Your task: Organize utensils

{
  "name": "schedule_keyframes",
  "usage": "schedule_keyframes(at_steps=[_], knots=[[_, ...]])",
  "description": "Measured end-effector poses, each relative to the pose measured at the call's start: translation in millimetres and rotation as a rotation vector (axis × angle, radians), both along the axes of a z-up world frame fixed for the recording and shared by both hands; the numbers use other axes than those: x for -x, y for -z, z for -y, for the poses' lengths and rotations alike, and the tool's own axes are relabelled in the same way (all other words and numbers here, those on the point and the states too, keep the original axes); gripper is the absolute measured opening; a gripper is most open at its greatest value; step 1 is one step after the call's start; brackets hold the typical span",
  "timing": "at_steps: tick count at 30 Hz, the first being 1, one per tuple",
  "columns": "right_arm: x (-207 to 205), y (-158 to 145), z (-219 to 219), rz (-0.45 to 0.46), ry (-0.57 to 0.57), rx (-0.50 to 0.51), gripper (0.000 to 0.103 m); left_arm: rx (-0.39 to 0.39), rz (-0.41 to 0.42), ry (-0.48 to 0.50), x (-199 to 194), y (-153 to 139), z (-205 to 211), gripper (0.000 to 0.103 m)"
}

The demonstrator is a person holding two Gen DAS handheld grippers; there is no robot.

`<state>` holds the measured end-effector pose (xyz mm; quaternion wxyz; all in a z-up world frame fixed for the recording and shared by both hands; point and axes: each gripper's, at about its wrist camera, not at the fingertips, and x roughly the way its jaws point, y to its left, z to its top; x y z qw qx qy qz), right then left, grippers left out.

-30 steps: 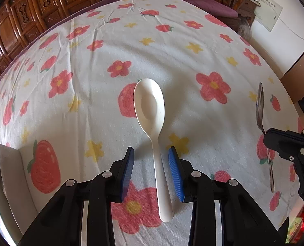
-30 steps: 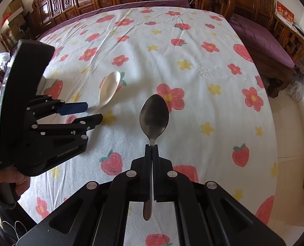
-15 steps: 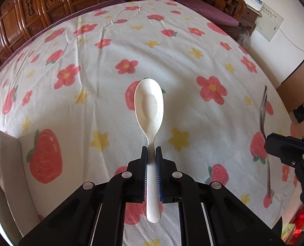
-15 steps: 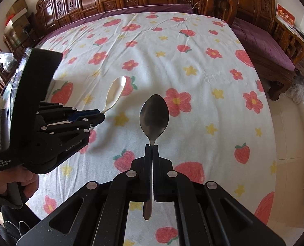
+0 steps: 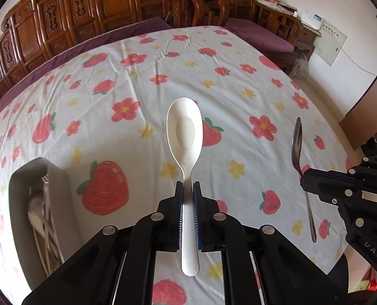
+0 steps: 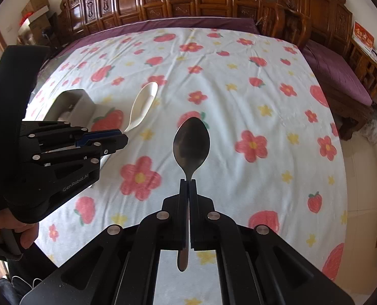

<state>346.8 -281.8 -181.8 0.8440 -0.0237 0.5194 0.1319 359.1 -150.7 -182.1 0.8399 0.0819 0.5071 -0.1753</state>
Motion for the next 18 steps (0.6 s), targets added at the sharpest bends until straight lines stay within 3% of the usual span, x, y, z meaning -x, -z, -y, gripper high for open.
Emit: schedule_keyframes(at_steps=[18], knots=[[9,-32,-61,0.054,-0.071,-0.024,0.002,0.022,0.110,-0.046,35,-51,-67,0.007]])
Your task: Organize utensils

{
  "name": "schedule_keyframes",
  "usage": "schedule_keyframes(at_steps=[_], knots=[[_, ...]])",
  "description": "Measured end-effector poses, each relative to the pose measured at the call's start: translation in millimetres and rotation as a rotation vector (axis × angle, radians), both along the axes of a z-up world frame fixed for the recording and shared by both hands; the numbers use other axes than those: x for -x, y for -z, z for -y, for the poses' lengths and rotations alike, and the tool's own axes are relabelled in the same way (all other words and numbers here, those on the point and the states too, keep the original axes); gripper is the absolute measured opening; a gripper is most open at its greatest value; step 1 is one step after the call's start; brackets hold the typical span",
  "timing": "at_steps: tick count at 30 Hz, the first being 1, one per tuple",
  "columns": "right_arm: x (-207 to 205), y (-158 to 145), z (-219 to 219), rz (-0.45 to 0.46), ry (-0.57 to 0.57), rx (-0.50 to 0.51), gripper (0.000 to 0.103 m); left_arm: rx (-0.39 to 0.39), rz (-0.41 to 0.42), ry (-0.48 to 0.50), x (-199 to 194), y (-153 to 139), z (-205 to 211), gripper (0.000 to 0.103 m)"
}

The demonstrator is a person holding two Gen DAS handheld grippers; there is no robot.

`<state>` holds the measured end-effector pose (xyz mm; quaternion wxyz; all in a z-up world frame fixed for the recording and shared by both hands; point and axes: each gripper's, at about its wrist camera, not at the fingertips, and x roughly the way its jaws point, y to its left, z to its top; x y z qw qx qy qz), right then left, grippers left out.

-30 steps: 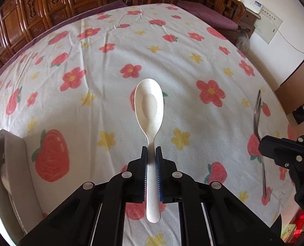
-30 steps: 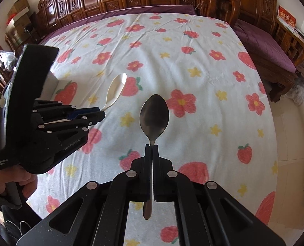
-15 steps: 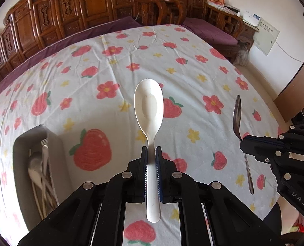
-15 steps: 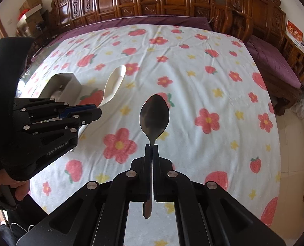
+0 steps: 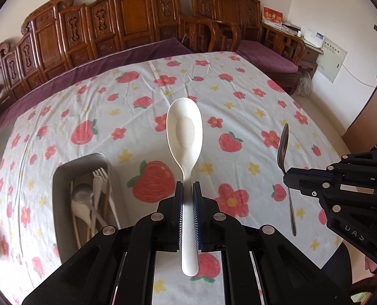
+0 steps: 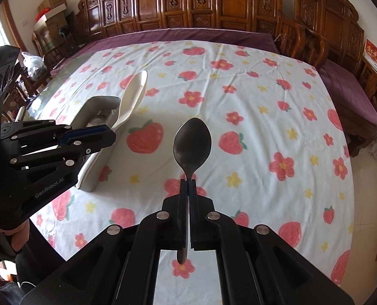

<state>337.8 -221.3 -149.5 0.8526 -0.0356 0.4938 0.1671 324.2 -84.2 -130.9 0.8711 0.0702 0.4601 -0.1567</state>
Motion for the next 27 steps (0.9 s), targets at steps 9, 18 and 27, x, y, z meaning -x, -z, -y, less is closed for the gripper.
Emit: schedule_keyframes(at_steps=[9,18,27], knots=[[-7,-3,-28,0.021,-0.013,0.006,0.000,0.004,0.015,-0.050,6,-6,-45,0.007],[-26,55,-14,-0.059,0.065,0.026,0.012,0.024,0.032,-0.108,11,-13,-91,0.007],[-64,107,-26,-0.158,0.076,0.070,0.029,0.051,0.026,-0.097,9,-8,-93,0.007]])
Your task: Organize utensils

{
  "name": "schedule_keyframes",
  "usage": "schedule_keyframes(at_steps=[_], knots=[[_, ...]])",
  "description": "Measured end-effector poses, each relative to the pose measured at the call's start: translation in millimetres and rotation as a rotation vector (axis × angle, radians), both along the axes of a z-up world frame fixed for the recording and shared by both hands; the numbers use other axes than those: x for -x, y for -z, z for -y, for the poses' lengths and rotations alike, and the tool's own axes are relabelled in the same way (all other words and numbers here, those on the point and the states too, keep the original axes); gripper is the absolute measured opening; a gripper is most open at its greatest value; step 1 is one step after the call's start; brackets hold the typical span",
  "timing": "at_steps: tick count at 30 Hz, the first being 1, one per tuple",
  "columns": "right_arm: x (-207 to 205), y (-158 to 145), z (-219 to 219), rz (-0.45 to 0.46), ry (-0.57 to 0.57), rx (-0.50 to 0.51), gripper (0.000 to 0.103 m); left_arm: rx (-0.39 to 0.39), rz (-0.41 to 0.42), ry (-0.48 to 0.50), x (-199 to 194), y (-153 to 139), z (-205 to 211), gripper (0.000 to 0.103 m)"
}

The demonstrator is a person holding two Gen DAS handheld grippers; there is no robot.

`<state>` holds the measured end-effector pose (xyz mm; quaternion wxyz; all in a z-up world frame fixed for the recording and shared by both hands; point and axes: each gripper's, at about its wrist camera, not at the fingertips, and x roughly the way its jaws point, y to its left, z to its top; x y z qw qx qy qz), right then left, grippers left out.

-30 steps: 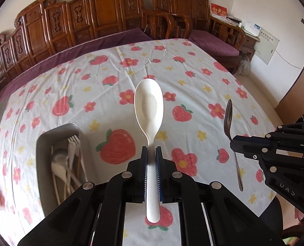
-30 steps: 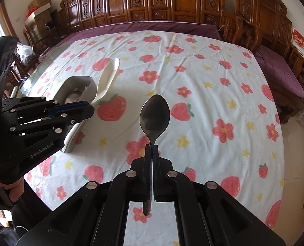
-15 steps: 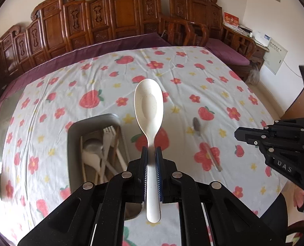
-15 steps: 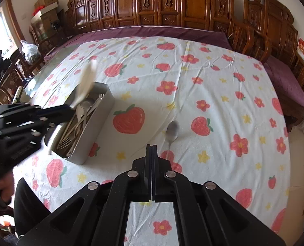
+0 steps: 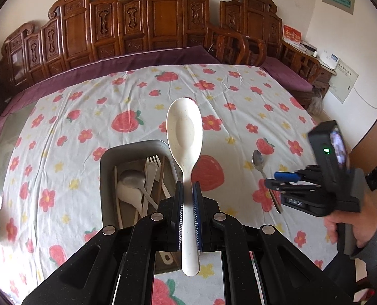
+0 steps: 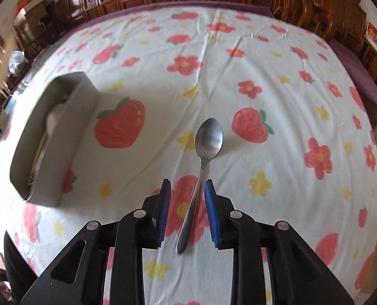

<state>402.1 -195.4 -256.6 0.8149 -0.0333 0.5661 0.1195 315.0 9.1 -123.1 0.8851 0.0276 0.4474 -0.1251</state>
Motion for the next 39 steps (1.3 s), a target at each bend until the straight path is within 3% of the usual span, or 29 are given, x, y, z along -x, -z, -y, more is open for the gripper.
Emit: schedule_keyframes(at_steps=[4,8,9,10,16,23,29,32,39], knots=[[-13,12,-3,-0.026,0.023,0.037,0.020,0.001,-0.004,0.001,1,4,-1,0.007],[-15,13,-8,-0.040,0.004,0.073,0.020,0.005,-0.006,-0.002,1,6,-6,0.007],[-16,13,-10,-0.047,-0.001,0.087,0.017,0.005,-0.006,-0.004,2,7,-7,0.007],[-17,13,-9,-0.057,0.011,0.096,0.004,0.006,-0.007,-0.006,2,8,-8,0.007],[-10,10,-9,-0.062,0.014,0.107,0.000,0.020,-0.004,-0.020,2,8,-13,0.007],[7,-12,-10,-0.014,-0.014,0.101,0.000,0.012,-0.016,-0.035,1,16,-21,0.007],[5,-9,0,-0.030,0.020,0.082,0.001,0.018,-0.018,-0.046,3,17,-25,0.007],[4,-3,-3,-0.041,0.019,0.096,0.019,0.016,-0.014,-0.042,4,17,-25,0.007],[7,12,0,-0.109,0.054,0.101,0.019,0.023,-0.013,-0.042,6,16,-26,0.007]])
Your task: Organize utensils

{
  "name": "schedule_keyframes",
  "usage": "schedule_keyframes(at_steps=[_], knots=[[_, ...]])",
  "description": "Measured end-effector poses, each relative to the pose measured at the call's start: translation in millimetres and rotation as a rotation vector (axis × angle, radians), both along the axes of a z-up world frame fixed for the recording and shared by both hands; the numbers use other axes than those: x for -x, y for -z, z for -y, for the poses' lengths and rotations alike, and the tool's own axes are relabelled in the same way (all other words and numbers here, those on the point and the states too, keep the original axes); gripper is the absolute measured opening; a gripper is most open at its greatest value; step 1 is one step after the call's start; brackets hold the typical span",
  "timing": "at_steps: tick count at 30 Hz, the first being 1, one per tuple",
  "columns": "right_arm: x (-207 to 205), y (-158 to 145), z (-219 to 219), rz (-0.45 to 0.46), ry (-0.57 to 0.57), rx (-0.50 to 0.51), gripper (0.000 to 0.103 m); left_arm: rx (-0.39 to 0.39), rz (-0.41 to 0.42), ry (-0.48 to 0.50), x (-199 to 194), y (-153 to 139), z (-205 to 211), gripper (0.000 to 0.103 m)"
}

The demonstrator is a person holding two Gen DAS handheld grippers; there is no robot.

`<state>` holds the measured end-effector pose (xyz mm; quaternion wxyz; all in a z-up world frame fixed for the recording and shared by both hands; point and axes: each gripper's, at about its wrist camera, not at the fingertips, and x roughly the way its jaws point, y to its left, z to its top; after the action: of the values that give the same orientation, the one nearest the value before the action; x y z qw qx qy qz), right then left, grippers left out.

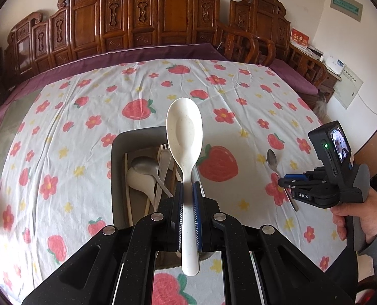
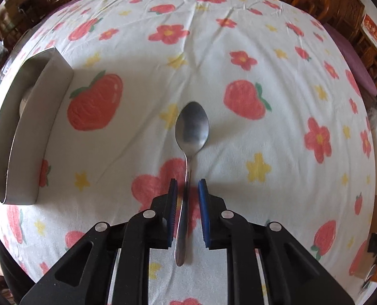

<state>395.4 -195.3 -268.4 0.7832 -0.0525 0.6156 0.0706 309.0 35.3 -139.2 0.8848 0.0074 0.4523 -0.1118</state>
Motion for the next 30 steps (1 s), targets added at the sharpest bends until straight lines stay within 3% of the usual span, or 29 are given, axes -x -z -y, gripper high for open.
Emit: schedule_keyframes(at_steps=[4,6,20,25,26,28,30], knots=[[4,-1,-3,-0.002,-0.006,0.017,0.016,0.004,0.004,0.002,1,-1,1,0.007],[4,0,-4,-0.001,-0.007,0.018,0.004,0.009,0.004,0.001,1,-1,1,0.007],[10,-18,8,0.040,-0.002,0.018,0.000,0.021,0.016,-0.005,5,-5,-4,0.007],[1,-27,2,0.099,-0.028,-0.006,0.002,0.020,0.015,-0.005,4,-5,-4,0.007],[-3,-26,-1,0.106,-0.042,0.000,0.006,0.020,0.015,-0.005,5,-5,-4,0.007],[-9,-21,-6,0.122,-0.053,0.034,0.053,0.023,0.014,-0.005,4,-5,-5,0.007],[-16,-18,-9,0.146,-0.067,0.018,0.060,0.025,0.015,-0.006,4,-5,-6,0.007]])
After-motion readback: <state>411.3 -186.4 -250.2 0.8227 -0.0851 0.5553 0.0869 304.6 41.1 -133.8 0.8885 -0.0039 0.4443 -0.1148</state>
